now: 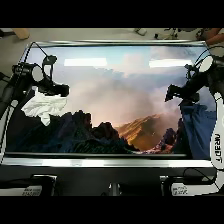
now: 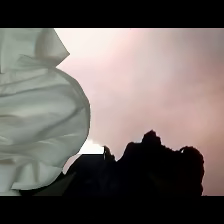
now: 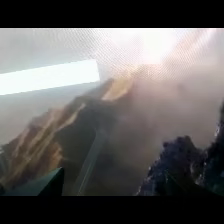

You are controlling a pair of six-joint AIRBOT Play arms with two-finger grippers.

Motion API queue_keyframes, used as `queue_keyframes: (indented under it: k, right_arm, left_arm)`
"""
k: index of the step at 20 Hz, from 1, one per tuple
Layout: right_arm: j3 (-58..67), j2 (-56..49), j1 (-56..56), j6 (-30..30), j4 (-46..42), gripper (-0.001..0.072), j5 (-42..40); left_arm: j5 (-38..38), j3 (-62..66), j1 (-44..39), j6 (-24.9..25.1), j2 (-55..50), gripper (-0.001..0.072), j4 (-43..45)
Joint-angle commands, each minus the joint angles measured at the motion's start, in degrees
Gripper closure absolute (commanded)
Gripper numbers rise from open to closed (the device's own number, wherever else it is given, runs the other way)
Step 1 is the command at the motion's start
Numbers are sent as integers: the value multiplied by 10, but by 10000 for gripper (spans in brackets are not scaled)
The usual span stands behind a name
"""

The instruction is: Fold the shirts.

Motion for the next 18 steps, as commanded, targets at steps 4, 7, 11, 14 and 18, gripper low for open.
queue_keyframes:
  k: [4, 7, 11, 14, 18]
  right_arm:
    - [1, 0, 0, 2, 0, 44, -34]
    - [1, 0, 0, 2, 5, 44, -38]
    - [1, 0, 0, 2, 11, 44, -46]
    - [1, 0, 0, 2, 11, 44, -46]
    - [1, 0, 0, 2, 10, 43, -50]
  left_arm:
    - [-21, 26, 79, -20, -31, -13, 99]
    - [-49, 23, 195, -78, -71, -13, -3]
    - [15, 19, 230, -90, -115, -13, -46]
    - [49, 19, 218, -90, -147, -13, -50]
    - [42, 22, 203, -78, -166, 623, -68]
